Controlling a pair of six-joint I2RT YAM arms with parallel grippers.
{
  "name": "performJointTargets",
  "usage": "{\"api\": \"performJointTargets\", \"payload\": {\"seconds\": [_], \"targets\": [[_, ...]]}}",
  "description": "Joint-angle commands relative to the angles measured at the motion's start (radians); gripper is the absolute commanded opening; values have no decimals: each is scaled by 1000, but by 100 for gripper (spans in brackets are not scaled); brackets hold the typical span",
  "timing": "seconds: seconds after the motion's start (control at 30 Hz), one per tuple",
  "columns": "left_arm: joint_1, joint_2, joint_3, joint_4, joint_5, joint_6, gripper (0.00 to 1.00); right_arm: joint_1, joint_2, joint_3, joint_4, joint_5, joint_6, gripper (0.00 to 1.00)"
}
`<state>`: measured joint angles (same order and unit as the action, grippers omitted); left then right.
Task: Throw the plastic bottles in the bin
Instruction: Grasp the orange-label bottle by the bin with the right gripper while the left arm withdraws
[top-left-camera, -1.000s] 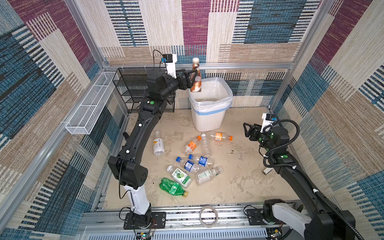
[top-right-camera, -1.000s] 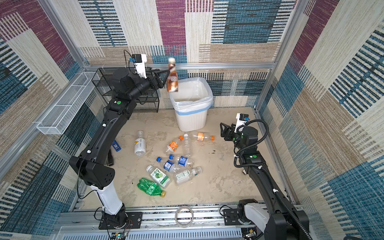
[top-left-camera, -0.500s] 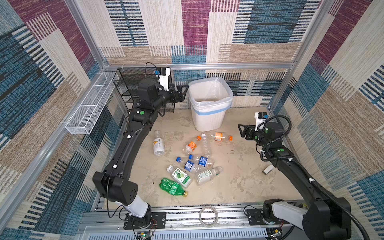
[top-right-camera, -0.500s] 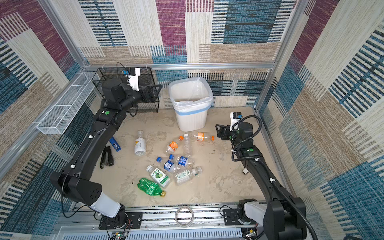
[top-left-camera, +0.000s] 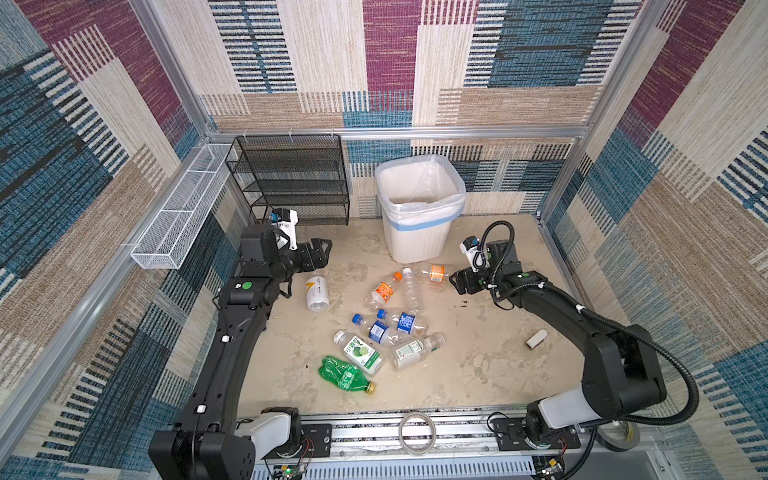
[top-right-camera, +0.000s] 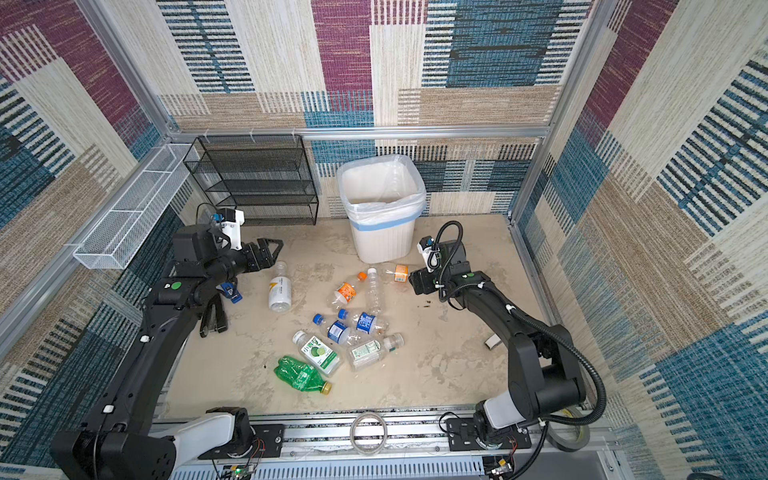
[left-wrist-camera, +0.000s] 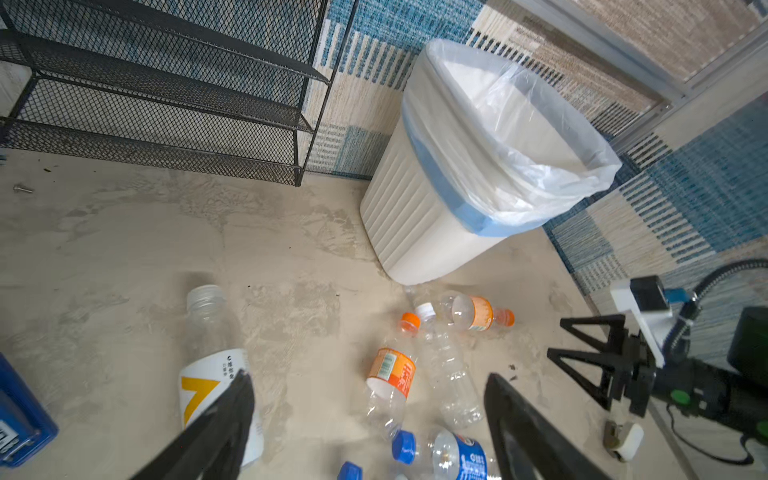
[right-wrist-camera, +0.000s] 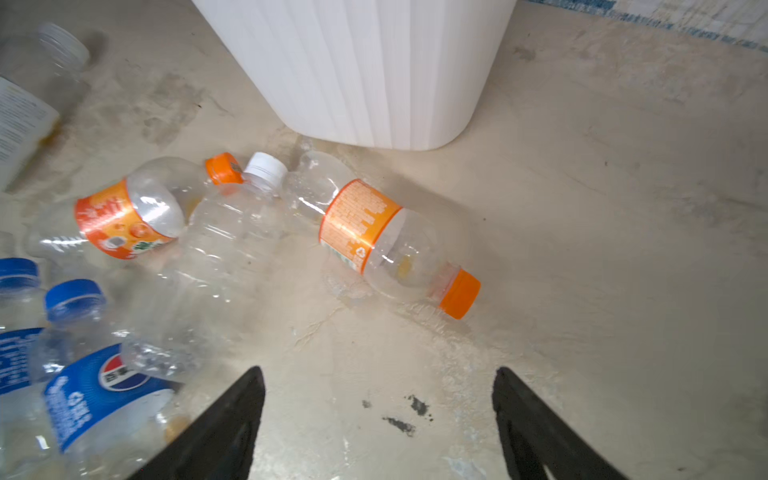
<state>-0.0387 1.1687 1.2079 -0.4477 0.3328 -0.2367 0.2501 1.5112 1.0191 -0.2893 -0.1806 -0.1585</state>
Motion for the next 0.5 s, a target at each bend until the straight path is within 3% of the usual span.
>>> {"api": "performJointTargets", "payload": {"seconds": [0.0, 0.2, 0.47], "targets": [[6, -19, -33, -114, -52, 125, 87, 19, 56, 46, 24, 33, -171, 85], [14, -17, -74, -101, -16, 146, 87, 83, 201, 151, -16, 126, -351, 82], [64, -17, -96, -70, 56, 125, 87, 110, 294, 165, 110, 139, -475, 81]]}}
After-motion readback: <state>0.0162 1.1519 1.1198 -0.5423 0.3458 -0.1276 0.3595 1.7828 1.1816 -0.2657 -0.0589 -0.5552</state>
